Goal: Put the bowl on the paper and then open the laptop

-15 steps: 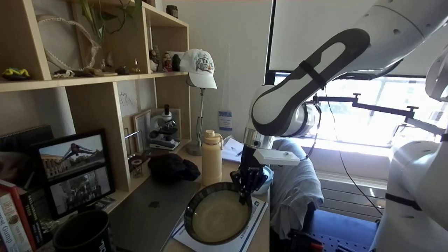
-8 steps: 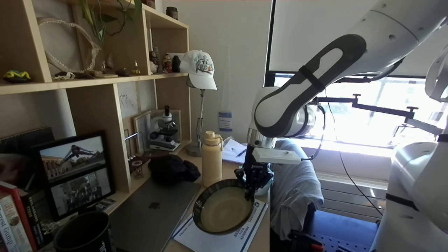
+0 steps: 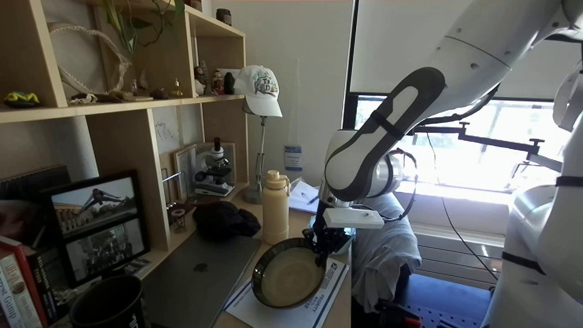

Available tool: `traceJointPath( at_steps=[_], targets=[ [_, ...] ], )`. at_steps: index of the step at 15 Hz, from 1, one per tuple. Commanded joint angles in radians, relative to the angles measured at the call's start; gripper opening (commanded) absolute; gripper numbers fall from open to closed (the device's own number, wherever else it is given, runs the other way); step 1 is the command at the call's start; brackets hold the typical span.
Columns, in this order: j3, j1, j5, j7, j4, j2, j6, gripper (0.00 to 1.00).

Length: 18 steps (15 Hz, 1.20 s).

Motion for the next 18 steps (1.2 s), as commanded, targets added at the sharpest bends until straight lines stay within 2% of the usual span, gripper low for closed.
traceJointPath(
  at_steps=[1,3,4,5,7,11,13,15,18],
  targets=[
    [-0.019,0.039,0.067,-0.042,0.000,0.053,0.095,0.05],
    [0.002,0.035,0.130,-0.085,0.000,0.088,0.128,0.05],
    [0.003,0.039,0.161,-0.111,0.001,0.094,0.141,0.11],
    [0.005,0.040,0.186,-0.133,0.002,0.098,0.145,0.36],
    [0.010,0.037,0.214,-0.158,0.003,0.104,0.153,0.41],
    [0.011,0.030,0.192,-0.144,0.004,0.108,0.143,0.71],
    [0.011,0.026,0.138,-0.110,0.004,0.100,0.127,0.87],
    [-0.007,0.039,0.018,-0.040,0.005,0.081,0.107,1.00],
    [0.017,0.013,-0.218,0.117,-0.014,-0.011,0.044,1.00]
  ],
)
